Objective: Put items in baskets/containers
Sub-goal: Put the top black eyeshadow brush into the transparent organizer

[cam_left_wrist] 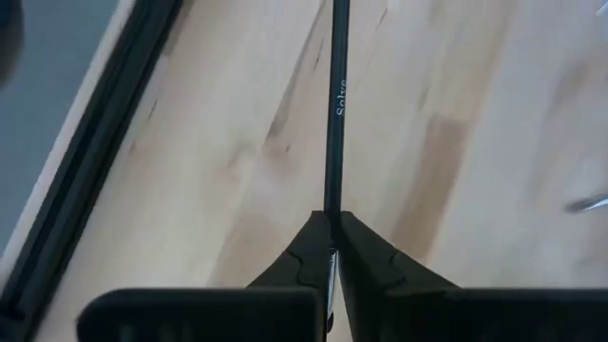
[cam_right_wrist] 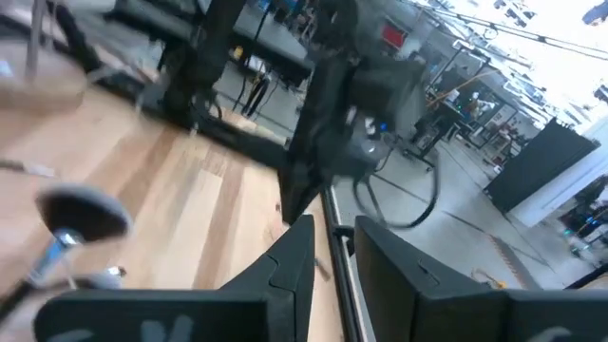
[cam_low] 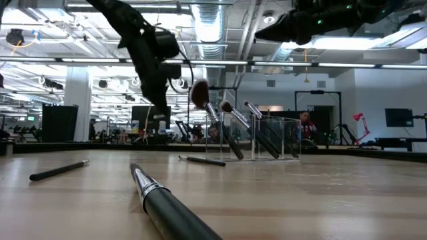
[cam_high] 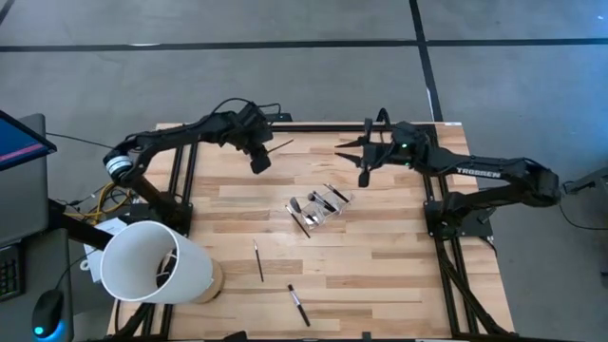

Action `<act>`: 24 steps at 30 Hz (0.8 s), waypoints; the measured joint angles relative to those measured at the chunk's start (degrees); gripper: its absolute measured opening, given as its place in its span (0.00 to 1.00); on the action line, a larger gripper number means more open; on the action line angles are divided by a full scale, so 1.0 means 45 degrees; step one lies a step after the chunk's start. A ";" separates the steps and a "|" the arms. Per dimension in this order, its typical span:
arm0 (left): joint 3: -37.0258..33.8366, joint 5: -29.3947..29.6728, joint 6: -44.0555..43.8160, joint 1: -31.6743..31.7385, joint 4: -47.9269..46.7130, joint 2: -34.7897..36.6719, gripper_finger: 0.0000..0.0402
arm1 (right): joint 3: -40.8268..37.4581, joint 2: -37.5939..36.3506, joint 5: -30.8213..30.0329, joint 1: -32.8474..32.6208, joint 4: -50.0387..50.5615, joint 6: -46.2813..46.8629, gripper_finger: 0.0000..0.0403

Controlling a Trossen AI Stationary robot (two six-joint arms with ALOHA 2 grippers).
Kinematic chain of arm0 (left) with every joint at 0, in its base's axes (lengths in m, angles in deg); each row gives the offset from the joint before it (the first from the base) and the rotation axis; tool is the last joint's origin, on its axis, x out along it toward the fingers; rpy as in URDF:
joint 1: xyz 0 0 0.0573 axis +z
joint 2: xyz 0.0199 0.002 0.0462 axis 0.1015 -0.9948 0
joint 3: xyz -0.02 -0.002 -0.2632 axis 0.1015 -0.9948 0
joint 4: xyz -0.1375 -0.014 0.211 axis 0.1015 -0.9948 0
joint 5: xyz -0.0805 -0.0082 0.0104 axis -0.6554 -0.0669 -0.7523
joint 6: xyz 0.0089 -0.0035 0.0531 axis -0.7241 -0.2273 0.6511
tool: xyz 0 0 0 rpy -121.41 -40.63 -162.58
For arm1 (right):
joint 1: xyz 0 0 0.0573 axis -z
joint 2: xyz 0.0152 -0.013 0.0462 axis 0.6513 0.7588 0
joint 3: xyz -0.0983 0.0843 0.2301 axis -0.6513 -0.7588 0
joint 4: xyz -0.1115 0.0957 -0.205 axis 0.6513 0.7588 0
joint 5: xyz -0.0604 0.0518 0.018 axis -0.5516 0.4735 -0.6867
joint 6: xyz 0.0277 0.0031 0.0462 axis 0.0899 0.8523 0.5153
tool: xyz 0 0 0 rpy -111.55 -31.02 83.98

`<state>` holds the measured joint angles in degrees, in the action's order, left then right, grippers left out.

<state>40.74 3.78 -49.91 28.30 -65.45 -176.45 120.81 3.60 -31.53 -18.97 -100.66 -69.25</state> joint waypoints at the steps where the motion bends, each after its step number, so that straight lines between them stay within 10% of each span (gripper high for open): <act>1: 0.0002 -0.0246 -0.0422 -0.0004 0.0019 0.0180 0.03 | 0.0000 0.0304 -0.0138 -0.0131 -0.0114 -0.0411 0.18; 11: 0.0010 -0.2166 -0.3775 -0.0073 0.0058 0.1185 0.03 | 0.1400 0.4463 -0.5923 -0.2687 -0.2213 -0.5721 0.23; 24: 0.0029 -0.6863 -0.6658 -0.0068 0.1034 0.1356 0.03 | 0.5511 0.7004 -0.6809 -0.3697 0.0990 -0.6795 0.38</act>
<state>40.87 -27.10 -79.87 28.00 -60.79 -170.35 145.61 35.12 -62.17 -35.61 -96.21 -99.82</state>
